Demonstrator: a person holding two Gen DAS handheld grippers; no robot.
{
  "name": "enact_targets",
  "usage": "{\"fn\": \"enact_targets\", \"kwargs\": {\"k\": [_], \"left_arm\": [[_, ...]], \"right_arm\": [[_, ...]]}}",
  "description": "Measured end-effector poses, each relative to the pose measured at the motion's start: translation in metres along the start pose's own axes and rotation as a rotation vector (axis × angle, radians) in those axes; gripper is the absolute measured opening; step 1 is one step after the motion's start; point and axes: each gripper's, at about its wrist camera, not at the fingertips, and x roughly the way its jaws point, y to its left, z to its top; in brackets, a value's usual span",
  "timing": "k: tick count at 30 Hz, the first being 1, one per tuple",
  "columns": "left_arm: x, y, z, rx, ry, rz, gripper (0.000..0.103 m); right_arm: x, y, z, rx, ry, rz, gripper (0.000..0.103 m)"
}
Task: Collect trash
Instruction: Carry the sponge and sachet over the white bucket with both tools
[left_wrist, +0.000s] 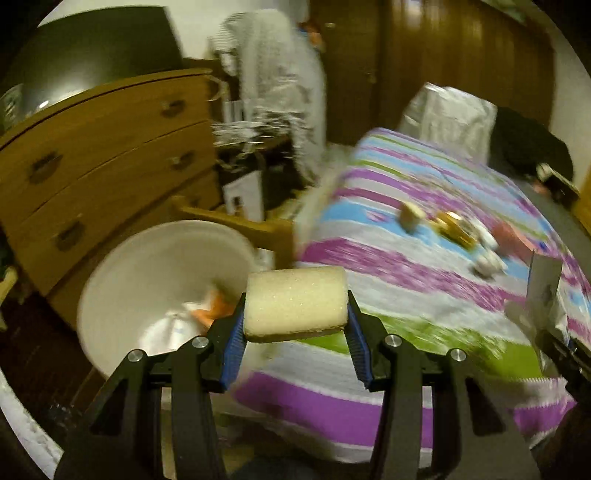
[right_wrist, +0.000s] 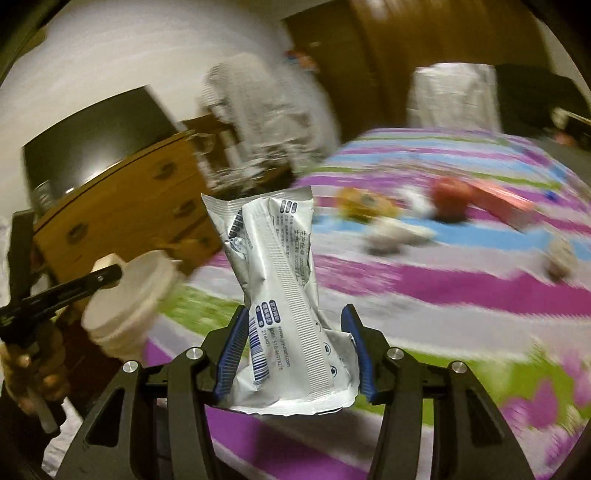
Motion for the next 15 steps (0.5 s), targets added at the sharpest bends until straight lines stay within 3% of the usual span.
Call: {"fn": "enact_targets", "kwargs": {"k": [4, 11, 15], "left_arm": [[0.006, 0.045, 0.022, -0.024, 0.039, 0.062, 0.046], [0.014, 0.096, 0.048, -0.015, 0.062, 0.110, 0.047], [0.023, 0.120, 0.052, -0.074, 0.100, 0.045, 0.047]], "right_arm": [[0.036, 0.063, 0.031, -0.081, 0.049, 0.102, 0.051], [0.088, 0.154, 0.079, -0.172, 0.132, 0.207, 0.046], [0.113, 0.192, 0.100, -0.187, 0.171, 0.253, 0.046]]}}
